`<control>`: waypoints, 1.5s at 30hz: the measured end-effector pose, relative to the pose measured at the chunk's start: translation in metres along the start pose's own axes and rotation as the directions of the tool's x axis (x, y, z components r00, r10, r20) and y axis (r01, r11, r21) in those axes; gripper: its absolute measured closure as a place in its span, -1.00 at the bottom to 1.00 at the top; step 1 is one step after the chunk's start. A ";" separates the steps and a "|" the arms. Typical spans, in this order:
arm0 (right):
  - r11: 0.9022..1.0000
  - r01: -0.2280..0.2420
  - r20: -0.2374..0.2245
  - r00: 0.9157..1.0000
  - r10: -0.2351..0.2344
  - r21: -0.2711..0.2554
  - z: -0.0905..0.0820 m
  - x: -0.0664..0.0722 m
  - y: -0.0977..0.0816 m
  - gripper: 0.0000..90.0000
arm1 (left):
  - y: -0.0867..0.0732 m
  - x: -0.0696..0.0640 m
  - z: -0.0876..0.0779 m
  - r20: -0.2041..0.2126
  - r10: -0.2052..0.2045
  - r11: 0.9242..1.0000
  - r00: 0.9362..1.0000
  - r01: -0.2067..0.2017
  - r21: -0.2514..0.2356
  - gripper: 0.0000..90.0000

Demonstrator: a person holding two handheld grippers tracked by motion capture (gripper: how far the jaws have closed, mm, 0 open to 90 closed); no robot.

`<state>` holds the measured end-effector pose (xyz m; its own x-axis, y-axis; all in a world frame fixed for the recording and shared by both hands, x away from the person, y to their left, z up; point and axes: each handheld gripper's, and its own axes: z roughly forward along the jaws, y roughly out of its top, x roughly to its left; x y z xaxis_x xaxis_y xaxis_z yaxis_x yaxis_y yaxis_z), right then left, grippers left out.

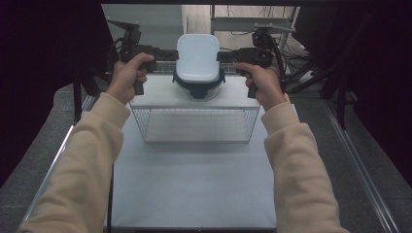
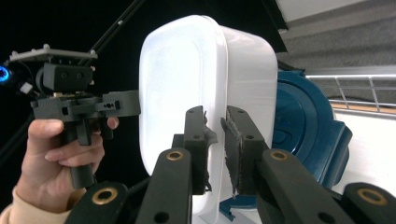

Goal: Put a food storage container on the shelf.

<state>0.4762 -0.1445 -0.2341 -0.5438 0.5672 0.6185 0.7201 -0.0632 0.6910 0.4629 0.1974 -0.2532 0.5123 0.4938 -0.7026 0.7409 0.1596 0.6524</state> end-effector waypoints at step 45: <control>0.973 0.205 0.129 0.973 -0.191 -0.104 -0.003 0.005 -0.001 -0.31 | -0.001 -0.003 -0.011 -0.118 0.149 0.982 0.982 -0.161 -0.101 -0.32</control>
<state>0.4715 -0.1440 -0.2304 -0.6111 0.6699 0.4216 0.5445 -0.0309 0.8382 0.4554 0.2051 -0.2487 0.5620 0.6092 -0.5596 0.6011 0.1640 0.7822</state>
